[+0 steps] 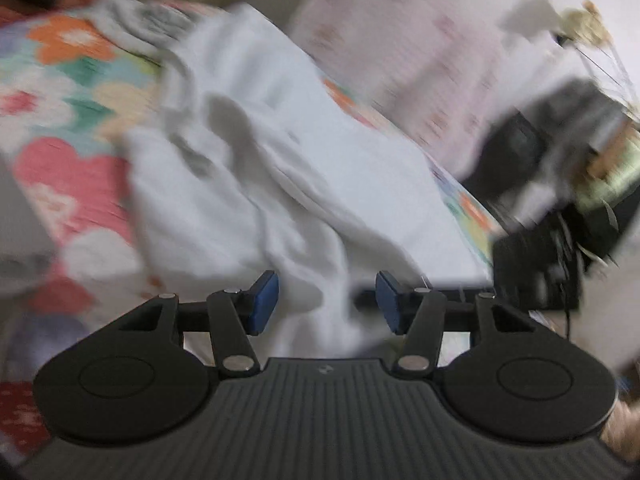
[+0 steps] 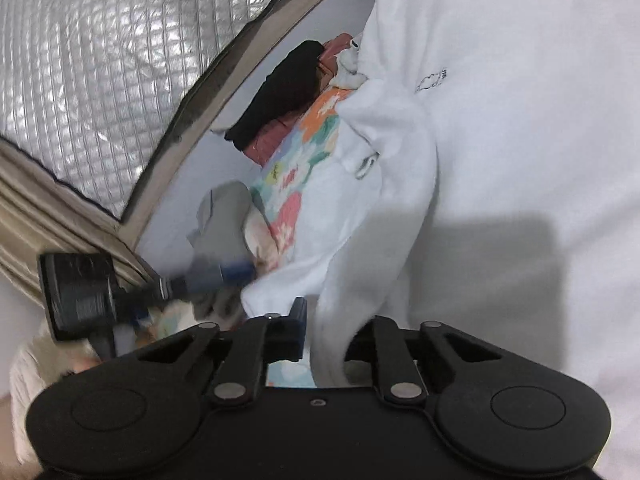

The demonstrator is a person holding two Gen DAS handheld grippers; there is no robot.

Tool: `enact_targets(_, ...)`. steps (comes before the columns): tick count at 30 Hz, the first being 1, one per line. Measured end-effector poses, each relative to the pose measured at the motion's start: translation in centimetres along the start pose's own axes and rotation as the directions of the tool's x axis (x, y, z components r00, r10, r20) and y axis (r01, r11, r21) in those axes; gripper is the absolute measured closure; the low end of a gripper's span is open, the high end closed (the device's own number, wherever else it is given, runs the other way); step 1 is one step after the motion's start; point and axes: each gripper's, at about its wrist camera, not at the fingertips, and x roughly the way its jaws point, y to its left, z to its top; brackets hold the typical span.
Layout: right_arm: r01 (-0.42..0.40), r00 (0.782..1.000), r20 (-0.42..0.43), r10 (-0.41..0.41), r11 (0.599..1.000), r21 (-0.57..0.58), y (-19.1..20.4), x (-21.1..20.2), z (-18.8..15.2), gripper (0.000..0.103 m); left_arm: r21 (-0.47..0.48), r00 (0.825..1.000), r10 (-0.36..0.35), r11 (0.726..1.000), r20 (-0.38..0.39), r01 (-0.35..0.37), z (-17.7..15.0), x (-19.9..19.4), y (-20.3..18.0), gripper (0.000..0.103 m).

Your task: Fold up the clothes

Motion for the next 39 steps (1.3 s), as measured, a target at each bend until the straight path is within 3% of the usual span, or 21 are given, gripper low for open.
enact_targets(2, -0.015, 1.000, 0.004, 0.015, 1.000, -0.001, 0.5, -0.1, 0.6, 0.086, -0.008, 1.000, -0.014, 1.000, -0.027, 0.014, -0.6, 1.1, 0.2, 0.039)
enact_targets(4, -0.039, 0.999, 0.008, 0.039, 0.999, -0.003, 1.1, -0.4, 1.3, 0.086, -0.039, 0.999, 0.016, 0.999, -0.038, -0.018, -1.3, 1.9, 0.6, 0.049)
enact_targets(5, -0.049, 0.999, 0.009, 0.049, 0.999, -0.002, 1.4, -0.4, 1.7, 0.086, -0.046, 0.999, 0.021, 0.999, -0.049, -0.024, -1.6, 2.1, 0.6, 0.089)
enact_targets(6, -0.056, 0.998, 0.009, 0.056, 0.998, 0.002, 1.6, -0.4, 2.1, 0.086, -0.037, 0.998, 0.033, 0.999, -0.050, -0.035, -1.6, 1.8, 0.2, 0.099)
enact_targets(9, 0.043, 0.999, 0.010, -0.042, 0.998, -0.050, 2.1, -1.3, 2.6, 0.080, -0.020, 0.995, 0.097, 0.995, 0.032, -0.097, -1.4, -1.7, -1.4, 0.100)
enact_targets(12, 0.162, 0.987, 0.035, -0.158, 0.974, -0.156, 3.1, -3.7, 1.9, 0.048, -0.067, 0.979, 0.165, 0.985, 0.118, -0.158, -2.4, -5.6, -1.6, 0.100)
enact_targets(13, 0.213, 0.977, 0.054, -0.206, 0.957, -0.197, 3.4, -4.9, 1.3, 0.041, -0.082, 0.979, 0.173, 0.983, 0.111, -0.165, -3.1, -6.1, -1.3, 0.100)
enact_targets(14, 0.266, 0.964, 0.071, -0.257, 0.935, -0.235, 3.7, -6.1, 0.6, 0.041, -0.101, 0.977, 0.202, 0.976, 0.074, -0.194, -3.6, -5.8, -0.7, 0.100)
enact_targets(16, 0.371, 0.928, 0.076, -0.364, 0.887, -0.274, 3.2, -8.4, -1.0, 0.041, -0.141, 0.956, 0.287, 0.946, -0.052, -0.292, -4.8, -4.0, 0.7, 0.099)
enact_targets(18, 0.455, 0.889, 0.073, -0.452, 0.855, -0.248, 1.8, -10.8, -2.8, 0.041, -0.185, 0.938, 0.323, 0.921, -0.124, -0.342, -5.4, -2.6, 1.9, 0.099)
enact_targets(20, 0.502, 0.864, 0.053, -0.501, 0.847, -0.174, -0.1, -13.3, -4.6, 0.041, -0.216, 0.941, 0.317, 0.917, -0.119, -0.336, -5.3, -2.4, 2.3, 0.099)
enact_targets(23, 0.553, 0.833, 0.042, -0.551, 0.830, -0.071, -2.4, -17.1, -7.3, 0.041, -0.209, 0.947, 0.313, 0.923, -0.076, -0.322, -5.1, -3.1, 1.8, 0.099)
enact_targets(31, 0.647, 0.737, 0.120, -0.665, 0.746, 0.159, -6.3, -25.7, -11.5, 0.040, -0.230, 0.944, 0.320, 0.915, -0.081, -0.330, -5.8, -2.4, 2.5, 0.099)
enact_targets(39, 0.556, 0.685, 0.275, -0.675, 0.728, 0.402, -11.4, -29.3, -11.0, 0.035, -0.204, 0.935, 0.350, 0.913, -0.058, -0.354, -5.5, -1.9, 2.0, 0.100)
